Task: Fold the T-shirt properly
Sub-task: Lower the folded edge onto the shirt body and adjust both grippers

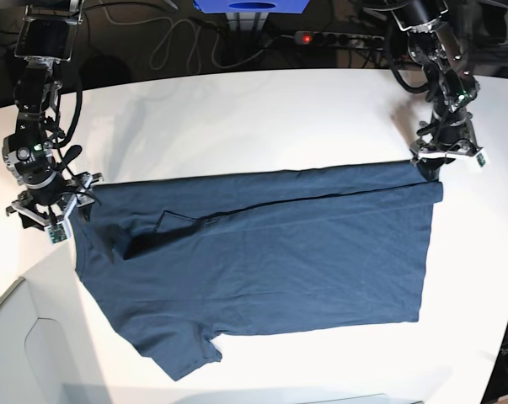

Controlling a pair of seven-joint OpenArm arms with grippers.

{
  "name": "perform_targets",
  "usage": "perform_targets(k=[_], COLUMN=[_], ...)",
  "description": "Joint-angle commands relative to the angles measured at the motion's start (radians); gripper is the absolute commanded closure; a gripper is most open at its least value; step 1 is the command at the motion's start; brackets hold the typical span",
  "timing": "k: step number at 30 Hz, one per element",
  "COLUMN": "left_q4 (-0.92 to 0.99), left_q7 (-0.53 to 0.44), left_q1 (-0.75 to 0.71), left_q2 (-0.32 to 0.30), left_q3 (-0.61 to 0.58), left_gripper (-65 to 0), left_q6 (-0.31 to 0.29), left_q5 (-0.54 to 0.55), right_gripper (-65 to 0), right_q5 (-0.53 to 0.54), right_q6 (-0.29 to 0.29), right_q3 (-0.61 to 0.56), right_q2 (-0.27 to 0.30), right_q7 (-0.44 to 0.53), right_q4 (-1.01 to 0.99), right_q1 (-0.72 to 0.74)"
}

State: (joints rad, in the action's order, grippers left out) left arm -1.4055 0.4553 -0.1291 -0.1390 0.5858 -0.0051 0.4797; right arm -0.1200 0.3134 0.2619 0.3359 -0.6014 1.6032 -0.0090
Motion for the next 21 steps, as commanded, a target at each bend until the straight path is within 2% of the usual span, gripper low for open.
perform_targets(k=[1,10,12,14,17,21], left_q4=[0.007,0.030,0.032,0.032,0.032,0.032], left_q7=[0.032,0.030,0.030,0.030,0.032,0.032], left_q1=[0.003,0.009,0.013,0.010,0.009,0.004], left_q2=[-0.007,-0.009,-0.009,-0.009,-0.009,-0.009], left_q3=[0.001,-0.074,-0.074,-0.074,-0.073,-0.071], left_gripper=[-34.6,-16.3,-9.4,0.0,0.0,0.0], left_q6=[0.004,0.003,0.003,0.003,0.004,0.004], left_q5=[0.001,0.003,0.003,0.001,-0.003,-0.002], right_gripper=[-40.7,-40.7,-40.7,-40.6,-40.6,-40.2], right_q5=[0.006,0.010,0.010,0.010,0.010,0.010], right_q6=[0.010,0.010,0.011,0.040,0.074,0.085], right_q3=[0.009,0.012,0.014,0.014,0.014,0.014], right_q2=[0.018,0.016,0.016,0.016,0.016,0.019], right_q7=[0.019,0.028,0.030,0.030,0.030,0.028], right_q4=[0.015,-0.172,-0.214,-0.240,-0.280,-0.364], right_q1=[0.016,0.050,0.060,0.077,0.091,0.113])
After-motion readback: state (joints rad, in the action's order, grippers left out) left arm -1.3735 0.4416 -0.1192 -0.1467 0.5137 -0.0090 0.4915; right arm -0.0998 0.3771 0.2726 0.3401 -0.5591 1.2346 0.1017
